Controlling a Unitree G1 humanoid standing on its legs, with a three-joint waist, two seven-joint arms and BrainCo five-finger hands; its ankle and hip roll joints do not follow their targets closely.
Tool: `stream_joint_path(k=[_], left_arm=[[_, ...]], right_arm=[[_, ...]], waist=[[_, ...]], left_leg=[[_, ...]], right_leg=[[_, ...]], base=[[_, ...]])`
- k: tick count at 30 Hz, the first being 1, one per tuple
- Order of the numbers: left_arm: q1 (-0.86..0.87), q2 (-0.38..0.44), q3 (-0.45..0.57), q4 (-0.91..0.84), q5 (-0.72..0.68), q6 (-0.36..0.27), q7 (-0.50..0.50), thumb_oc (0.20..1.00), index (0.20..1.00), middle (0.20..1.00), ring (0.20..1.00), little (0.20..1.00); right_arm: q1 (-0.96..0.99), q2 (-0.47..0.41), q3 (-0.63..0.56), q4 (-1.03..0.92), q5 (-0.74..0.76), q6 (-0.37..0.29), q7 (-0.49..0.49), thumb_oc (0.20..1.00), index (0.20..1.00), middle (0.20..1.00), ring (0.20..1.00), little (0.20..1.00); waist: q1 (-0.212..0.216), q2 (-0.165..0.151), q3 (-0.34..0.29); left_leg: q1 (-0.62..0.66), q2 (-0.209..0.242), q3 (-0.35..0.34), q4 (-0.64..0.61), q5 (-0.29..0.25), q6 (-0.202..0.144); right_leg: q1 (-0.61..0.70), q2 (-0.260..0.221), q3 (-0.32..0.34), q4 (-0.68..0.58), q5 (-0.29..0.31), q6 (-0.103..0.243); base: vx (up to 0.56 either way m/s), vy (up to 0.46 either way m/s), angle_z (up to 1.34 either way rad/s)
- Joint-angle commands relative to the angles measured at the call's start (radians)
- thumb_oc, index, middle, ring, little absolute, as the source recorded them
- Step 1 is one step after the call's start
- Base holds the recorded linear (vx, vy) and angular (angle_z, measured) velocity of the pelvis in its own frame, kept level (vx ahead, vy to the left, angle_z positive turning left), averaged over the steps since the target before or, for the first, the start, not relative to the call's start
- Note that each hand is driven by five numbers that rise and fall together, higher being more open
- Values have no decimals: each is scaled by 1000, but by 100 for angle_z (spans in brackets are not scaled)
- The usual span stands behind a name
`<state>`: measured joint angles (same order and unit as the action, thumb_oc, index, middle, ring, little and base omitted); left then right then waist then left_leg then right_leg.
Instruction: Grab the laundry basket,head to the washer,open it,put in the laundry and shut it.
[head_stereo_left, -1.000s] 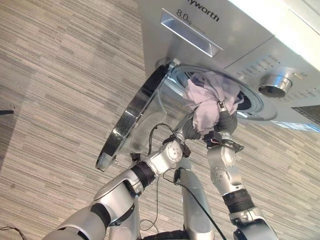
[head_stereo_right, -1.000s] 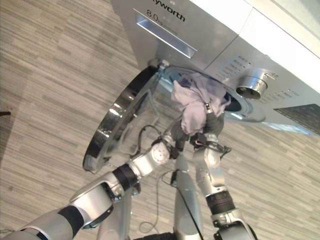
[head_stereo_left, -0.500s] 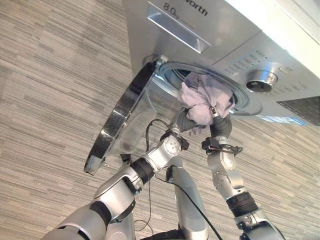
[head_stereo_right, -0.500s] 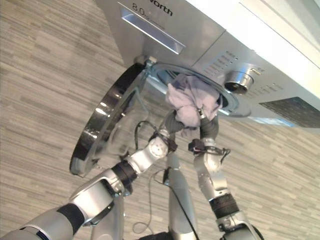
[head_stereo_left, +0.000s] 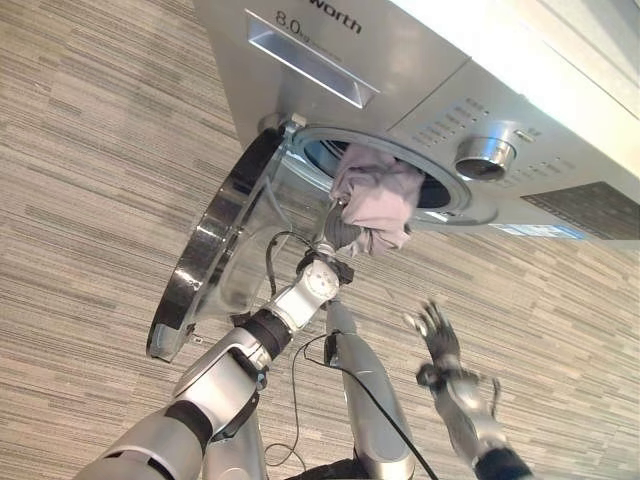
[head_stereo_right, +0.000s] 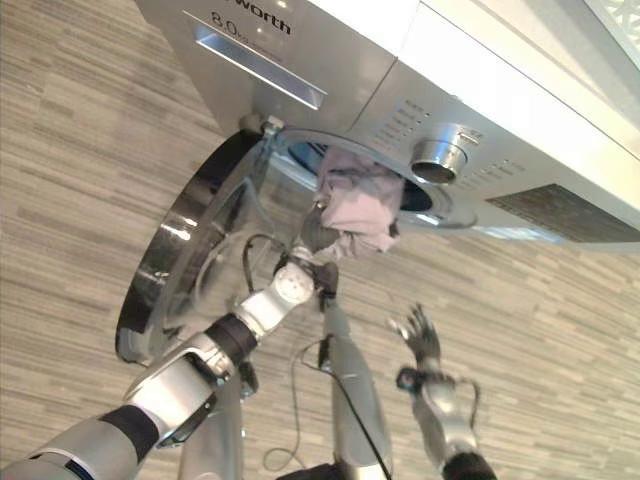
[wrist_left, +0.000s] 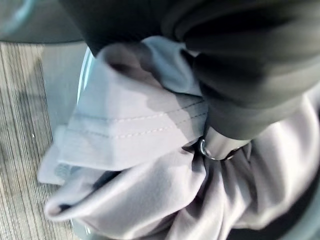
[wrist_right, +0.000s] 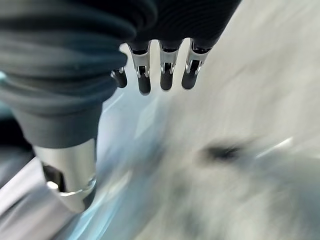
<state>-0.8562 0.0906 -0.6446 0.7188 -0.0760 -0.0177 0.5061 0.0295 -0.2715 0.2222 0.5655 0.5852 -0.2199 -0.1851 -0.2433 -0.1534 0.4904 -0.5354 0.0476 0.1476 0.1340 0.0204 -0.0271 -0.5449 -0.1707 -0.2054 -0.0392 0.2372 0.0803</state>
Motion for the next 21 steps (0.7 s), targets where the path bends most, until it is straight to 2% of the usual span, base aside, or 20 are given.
stream_joint_path(k=[1,6,9,15,17,18,21], left_arm=[[44,-10,54,-91,-3,-107,-19,200,200,200,200,200],[97,-13,42,-142,-31,-125,-61,200,200,200,200,200],[113,-11,42,-158,-44,-133,-66,200,200,200,200,200],[73,-49,63,-84,-96,-147,-28,200,200,200,200,200],[49,-61,68,-64,-109,-150,-14,200,200,200,200,200],[-18,-75,93,-32,-149,-152,8,200,200,200,200,200],[-68,-74,119,-19,-175,-158,18,200,200,200,200,200]], right_arm=[[114,-17,-73,69,10,4,11,1000,1000,1000,1000,1000],[66,6,-156,227,66,-4,-28,1000,1000,1000,1000,1000],[54,9,-163,211,83,-11,-32,1000,1000,1000,1000,1000],[20,20,-148,61,184,-69,-25,1000,1000,1000,1000,1000],[11,24,-152,55,218,-81,-30,1000,1000,1000,1000,1000],[-7,40,-181,75,299,-98,-54,1000,1000,1000,1000,1000],[-33,50,-215,127,346,-108,-69,1000,1000,1000,1000,1000]], waist=[[5,21,-31],[14,29,-20],[18,33,-15],[11,24,-11],[5,21,-11],[-5,23,-13],[-8,27,-14]], left_leg=[[24,73,-20,8,-53,-54],[0,81,-24,7,-42,-57],[-9,82,-21,-3,-35,-58],[-28,99,-16,-43,-10,-65],[-35,101,-17,-46,-5,-67],[-51,109,-21,-56,1,-71],[-68,111,-26,-56,3,-74]], right_leg=[[-1,16,-25,149,-219,51],[-29,26,-30,164,-230,47],[-46,30,-31,166,-230,46],[-101,48,-35,181,-236,46],[-107,50,-36,182,-236,46],[-134,53,-39,194,-240,44],[-153,54,-44,207,-245,44]], base=[[5,-57,1],[-14,-83,0],[-21,-53,-2],[-8,-63,-3],[3,-56,0],[8,-71,-1],[14,-56,0]])
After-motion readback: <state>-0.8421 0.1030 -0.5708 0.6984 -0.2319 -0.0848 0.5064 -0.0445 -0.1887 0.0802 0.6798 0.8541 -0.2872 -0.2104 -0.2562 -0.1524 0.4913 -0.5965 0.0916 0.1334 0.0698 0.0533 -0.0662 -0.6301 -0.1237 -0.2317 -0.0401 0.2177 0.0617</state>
